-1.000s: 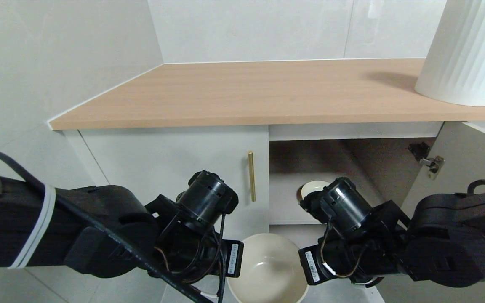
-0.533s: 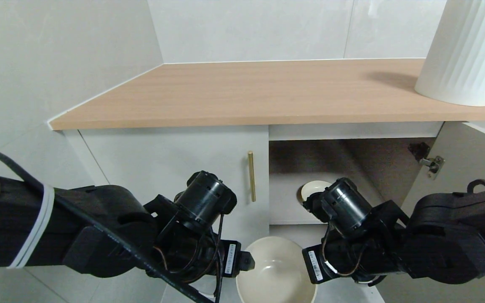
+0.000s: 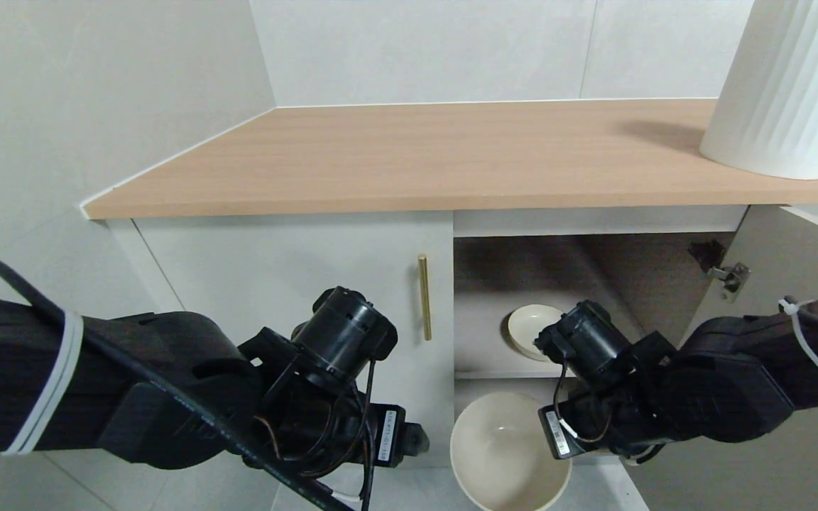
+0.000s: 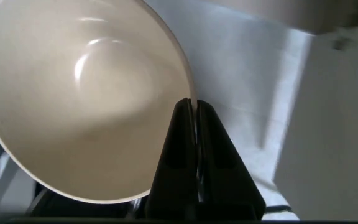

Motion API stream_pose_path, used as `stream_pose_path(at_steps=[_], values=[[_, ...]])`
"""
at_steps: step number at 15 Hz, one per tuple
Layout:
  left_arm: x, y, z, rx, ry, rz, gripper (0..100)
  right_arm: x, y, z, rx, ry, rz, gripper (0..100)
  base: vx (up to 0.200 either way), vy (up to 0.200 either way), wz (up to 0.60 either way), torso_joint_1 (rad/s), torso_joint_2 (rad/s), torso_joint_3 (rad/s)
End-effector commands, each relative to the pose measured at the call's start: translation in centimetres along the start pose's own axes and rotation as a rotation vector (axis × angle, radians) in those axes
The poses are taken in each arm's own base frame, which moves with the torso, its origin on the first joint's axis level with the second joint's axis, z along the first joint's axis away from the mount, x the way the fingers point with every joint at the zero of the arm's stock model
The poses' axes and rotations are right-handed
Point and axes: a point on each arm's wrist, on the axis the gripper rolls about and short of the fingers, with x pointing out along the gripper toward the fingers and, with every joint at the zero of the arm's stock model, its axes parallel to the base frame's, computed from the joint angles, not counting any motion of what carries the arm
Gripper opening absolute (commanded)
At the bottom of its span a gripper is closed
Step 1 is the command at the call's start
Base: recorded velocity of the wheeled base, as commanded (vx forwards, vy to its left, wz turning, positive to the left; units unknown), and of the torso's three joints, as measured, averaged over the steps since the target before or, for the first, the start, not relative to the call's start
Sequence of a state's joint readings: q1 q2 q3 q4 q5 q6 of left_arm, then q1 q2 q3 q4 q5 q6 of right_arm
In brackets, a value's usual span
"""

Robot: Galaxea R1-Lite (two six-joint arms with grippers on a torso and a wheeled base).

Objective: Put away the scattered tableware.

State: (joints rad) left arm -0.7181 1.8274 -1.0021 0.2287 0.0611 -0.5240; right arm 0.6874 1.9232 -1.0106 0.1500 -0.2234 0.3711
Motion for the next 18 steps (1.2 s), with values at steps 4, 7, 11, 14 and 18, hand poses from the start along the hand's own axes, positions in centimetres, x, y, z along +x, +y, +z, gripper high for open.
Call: stream_pose_path(at_steps=[4, 7, 11, 14, 18], values=[[-0.6, 0.0, 0.0, -0.002, -0.016, -0.007, 100, 4.9, -5.1, 4.0, 0.281, -0.034, -0.153, 0, 0.0, 0.0, 0.0, 0.0, 0.0, 0.0], [-0.6, 0.0, 0.0, -0.002, -0.014, -0.006, 100, 5.0, -7.1, 6.1, 0.415, -0.134, -0.143, 0, 0.0, 0.0, 0.0, 0.0, 0.0, 0.0], [-0.5, 0.1, 0.0, -0.003, -0.01, -0.004, 100, 5.6, -8.6, 7.7, 0.546, -0.28, -0.11, 0, 0.0, 0.0, 0.0, 0.0, 0.0, 0.0], [-0.5, 0.1, -0.1, -0.001, -0.008, -0.004, 100, 5.5, -9.4, 8.6, 0.625, -0.345, -0.063, 0, 0.0, 0.0, 0.0, 0.0, 0.0, 0.0], [-0.4, 0.1, 0.0, -0.003, -0.009, -0.004, 100, 6.8, -10.7, 9.4, 0.677, -0.355, -0.087, 0, 0.0, 0.0, 0.0, 0.0, 0.0, 0.0]])
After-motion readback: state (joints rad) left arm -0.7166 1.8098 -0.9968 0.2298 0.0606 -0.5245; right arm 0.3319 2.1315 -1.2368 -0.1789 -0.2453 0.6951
